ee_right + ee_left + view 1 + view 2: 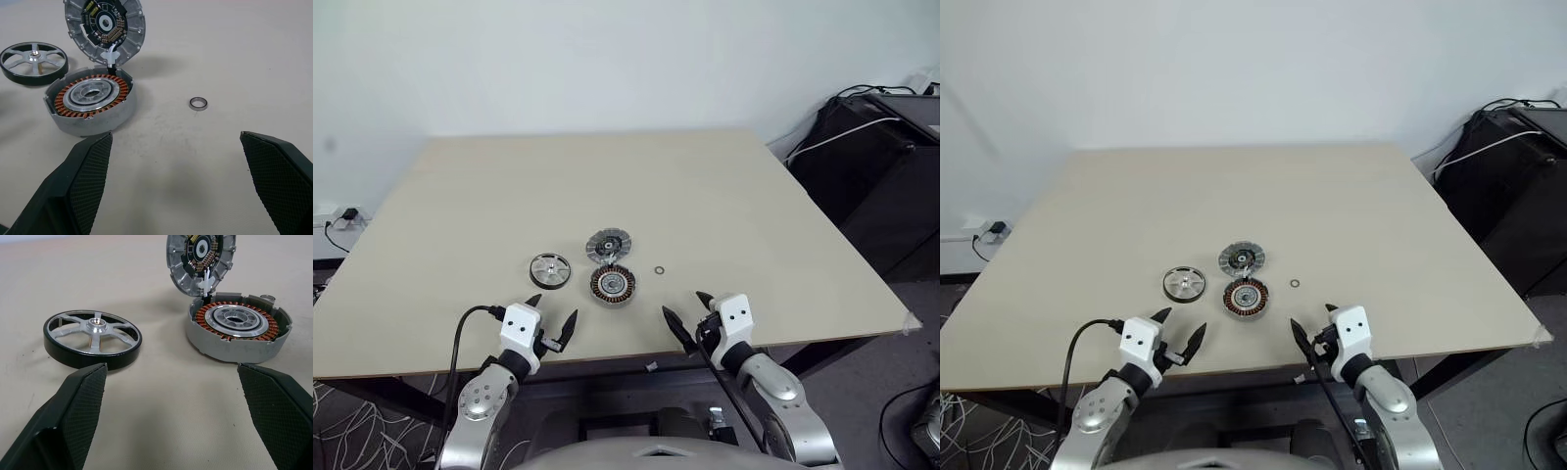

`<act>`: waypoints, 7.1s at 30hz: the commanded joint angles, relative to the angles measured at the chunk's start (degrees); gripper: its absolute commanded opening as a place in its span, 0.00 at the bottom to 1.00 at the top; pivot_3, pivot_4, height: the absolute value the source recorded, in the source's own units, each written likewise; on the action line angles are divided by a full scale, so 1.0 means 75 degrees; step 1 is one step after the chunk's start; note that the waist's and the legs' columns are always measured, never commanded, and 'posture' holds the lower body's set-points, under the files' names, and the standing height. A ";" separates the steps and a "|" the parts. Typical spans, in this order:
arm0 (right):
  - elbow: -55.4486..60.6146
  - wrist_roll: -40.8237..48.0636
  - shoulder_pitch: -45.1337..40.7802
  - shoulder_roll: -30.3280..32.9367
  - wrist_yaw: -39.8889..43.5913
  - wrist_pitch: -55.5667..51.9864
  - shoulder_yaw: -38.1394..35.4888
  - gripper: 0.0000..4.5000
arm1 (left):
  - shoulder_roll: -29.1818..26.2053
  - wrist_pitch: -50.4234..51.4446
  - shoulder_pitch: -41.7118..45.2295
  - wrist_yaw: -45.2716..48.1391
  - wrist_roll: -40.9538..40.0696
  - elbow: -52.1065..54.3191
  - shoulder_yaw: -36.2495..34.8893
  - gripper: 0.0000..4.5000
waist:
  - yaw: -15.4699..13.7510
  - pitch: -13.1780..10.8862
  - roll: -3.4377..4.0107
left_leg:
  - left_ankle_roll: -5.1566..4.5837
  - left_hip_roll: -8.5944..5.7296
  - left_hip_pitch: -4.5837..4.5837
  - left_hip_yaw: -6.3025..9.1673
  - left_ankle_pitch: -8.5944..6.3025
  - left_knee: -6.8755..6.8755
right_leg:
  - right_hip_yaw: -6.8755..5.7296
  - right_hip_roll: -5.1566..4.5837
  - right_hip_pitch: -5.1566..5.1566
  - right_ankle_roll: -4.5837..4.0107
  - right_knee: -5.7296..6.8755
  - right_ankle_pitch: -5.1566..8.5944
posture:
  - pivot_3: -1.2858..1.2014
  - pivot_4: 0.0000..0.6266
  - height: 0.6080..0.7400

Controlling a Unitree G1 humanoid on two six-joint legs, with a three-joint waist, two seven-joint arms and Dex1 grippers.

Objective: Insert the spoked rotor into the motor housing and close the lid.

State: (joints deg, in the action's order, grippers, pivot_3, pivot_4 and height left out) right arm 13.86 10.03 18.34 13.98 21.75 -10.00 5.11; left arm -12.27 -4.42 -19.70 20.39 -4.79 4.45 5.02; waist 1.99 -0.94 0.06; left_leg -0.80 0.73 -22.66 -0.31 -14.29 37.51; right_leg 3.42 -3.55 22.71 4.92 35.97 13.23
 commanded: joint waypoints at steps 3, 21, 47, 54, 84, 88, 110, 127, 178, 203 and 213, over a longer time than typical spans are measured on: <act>0.0110 -0.0082 -0.0073 -0.0071 -0.0091 0.0152 -0.0024 0.99 | 0.0075 -0.0093 0.0077 -0.0099 0.0023 0.0189 -0.0006 1.00 | 0.0000 0.0000 0.0000 | 0.0000 0.0000 0.0000 0.0000 0.0000 0.0000 | 0.0000 0.0000 0.0000 0.0000 0.0000 0.0000 | 0.52 0.00 1.00; 0.0509 -0.0552 -0.0193 -0.0028 -0.0542 -0.0692 0.0131 0.99 | 0.0230 -0.0182 0.0114 -0.0144 0.0036 0.0133 0.0024 1.00 | -0.0001 -0.0001 0.0000 | 0.0000 0.0000 0.0000 0.0000 0.0000 0.0000 | 0.0000 0.0000 0.0001 0.0000 0.0000 0.0000 | 0.52 0.00 1.00; -0.4197 -0.1302 -0.4554 -0.1133 -0.1563 -0.1533 0.0052 0.99 | 0.0376 0.0049 0.0130 -0.0148 0.0011 0.0201 0.0128 1.00 | 0.0029 -0.0004 0.0002 | -0.0040 -0.0036 0.0001 -0.0004 0.0024 -0.0001 | -0.0002 0.0012 0.0000 -0.0037 0.0002 -0.0023 | 0.52 0.00 1.00; -0.5291 -0.1242 -0.5219 -0.1319 -0.1575 -0.1225 -0.0102 0.99 | 0.0412 0.0031 0.0136 -0.0182 -0.0007 0.0186 0.0148 1.00 | 0.0069 -0.0005 0.0006 | -0.0044 -0.0036 0.0003 -0.0005 0.0026 -0.0001 | -0.0001 0.0019 -0.0001 -0.0039 0.0005 -0.0025 | 0.52 0.00 1.00; -0.4093 -0.1228 -0.4470 -0.1288 -0.1051 -0.1357 0.0278 0.15 | 0.0378 0.0044 0.0102 -0.0185 0.0044 0.0212 0.0215 1.00 | 0.0193 0.0008 0.0025 | -0.0044 -0.0039 0.0007 0.0003 0.0026 -0.0003 | 0.0000 0.0020 -0.0010 -0.0040 0.0005 -0.0022 | 0.52 0.00 1.00; -0.2504 -0.1075 -0.4009 -0.1163 -0.0612 -0.1924 0.0614 0.15 | 0.0377 0.0025 0.0102 -0.0187 0.0045 0.0184 0.0217 1.00 | 0.0215 0.0002 0.0032 | -0.0044 -0.0036 0.0004 -0.0001 0.0026 -0.0006 | 0.0003 0.0021 0.0002 -0.0011 0.0007 -0.0004 | 0.52 0.00 1.00; -0.2911 -0.1371 -0.4490 -0.1566 0.0030 -0.2115 0.2079 0.15 | 0.0377 -0.0009 0.0026 -0.0192 0.0023 0.0196 0.0252 1.00 | 0.0196 -0.0004 0.0014 | -0.0038 -0.0032 0.0003 0.0002 0.0023 -0.0008 | -0.0004 0.0015 0.0003 -0.0029 0.0005 -0.0013 | 0.52 0.00 1.00; -0.3727 -0.1399 -0.4724 -0.1681 -0.0066 -0.1792 0.1899 0.15 | 0.0359 0.0017 0.0059 -0.0168 0.0002 0.0211 0.0242 1.00 | 0.0207 -0.0003 0.0015 | -0.0038 -0.0032 0.0004 0.0003 0.0022 -0.0008 | -0.0007 0.0017 0.0002 -0.0017 0.0006 -0.0006 | 0.52 0.00 1.00; 0.1508 -0.0334 -0.1574 0.0077 0.0441 -0.3027 0.1184 0.00 | 0.0804 0.3674 0.1942 -0.1013 -0.2793 -0.0344 -0.2340 1.00 | 0.0019 -0.0037 -0.0067 | -0.0033 -0.0033 -0.0001 0.0010 0.0020 -0.0004 | -0.0027 0.0019 -0.0004 -0.0010 0.0003 0.0003 | 0.52 0.00 1.00; 0.1892 0.0096 -0.0910 0.0549 0.0569 -0.3045 0.0980 0.00 | 0.1298 0.5464 0.3161 -0.0999 -0.4553 -0.1651 -0.3513 0.35 | -0.0131 -0.0035 -0.0087 | -0.0025 -0.0042 0.0003 0.0014 0.0016 0.0005 | -0.0029 0.0014 -0.0018 -0.0010 -0.0004 0.0003 | 0.52 0.00 1.00; 0.1885 0.0092 -0.0914 0.0479 0.0517 -0.3027 0.0987 0.00 | 0.1385 0.5505 0.3248 -0.0880 -0.4655 -0.1650 -0.3434 0.21 | -0.0107 -0.0044 -0.0107 | -0.0020 -0.0039 0.0002 0.0016 0.0013 0.0004 | -0.0030 0.0016 -0.0016 -0.0011 -0.0004 0.0002 | 0.52 0.00 1.00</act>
State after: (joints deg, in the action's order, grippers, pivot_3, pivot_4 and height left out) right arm 26.44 9.93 12.35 17.73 25.82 -33.88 12.96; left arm -2.19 37.04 3.46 12.82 -38.91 -8.45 -21.26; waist 1.18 -1.27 -0.74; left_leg -0.94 0.43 -22.64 -0.19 -14.19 37.55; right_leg 3.19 -3.43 22.59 4.84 35.94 13.25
